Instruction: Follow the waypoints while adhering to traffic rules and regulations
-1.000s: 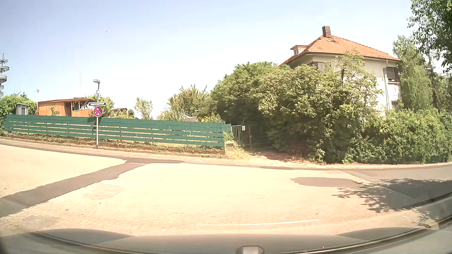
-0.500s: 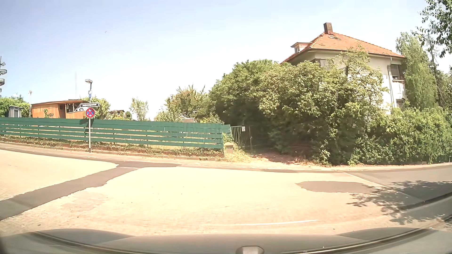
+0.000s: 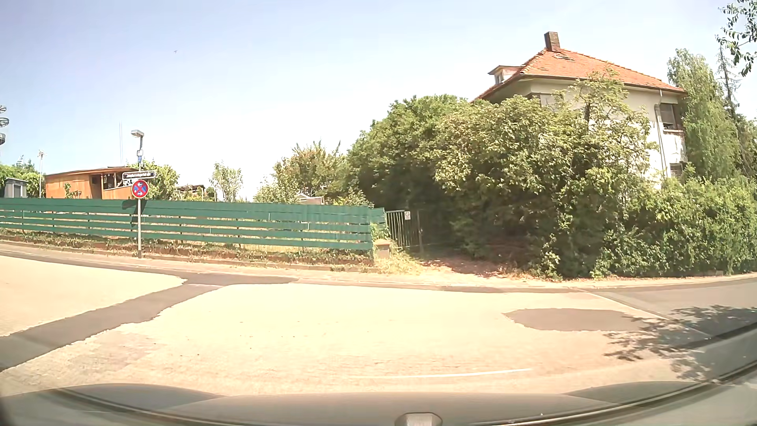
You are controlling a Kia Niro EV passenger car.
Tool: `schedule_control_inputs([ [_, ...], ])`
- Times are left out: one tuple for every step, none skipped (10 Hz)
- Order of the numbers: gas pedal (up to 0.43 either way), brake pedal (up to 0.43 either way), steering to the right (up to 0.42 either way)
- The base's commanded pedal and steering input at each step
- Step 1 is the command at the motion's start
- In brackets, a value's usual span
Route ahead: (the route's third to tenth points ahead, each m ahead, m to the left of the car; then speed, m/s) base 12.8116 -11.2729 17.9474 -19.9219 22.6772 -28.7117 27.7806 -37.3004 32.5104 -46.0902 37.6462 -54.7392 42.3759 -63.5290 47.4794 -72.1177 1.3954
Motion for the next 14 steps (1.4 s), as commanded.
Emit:
schedule_control_inputs([
  [0.0,0.006,0.015],
  [0.0,0.006,0.015],
  [0.0,0.012,0.015],
  [0.0,0.037,0.016],
  [0.0,0.049,0.016],
  [0.0,0.073,0.016],
  [0.0,0.122,0.017],
  [0.0,0.165,0.016],
  [0.0,0.207,0.017],
  [0.0,0.256,0.017],
  [0.0,0.299,0.018],
  [0.0,0.323,0.018],
  [0.0,0.335,0.018],
  [0.0,0.348,0.018],
])
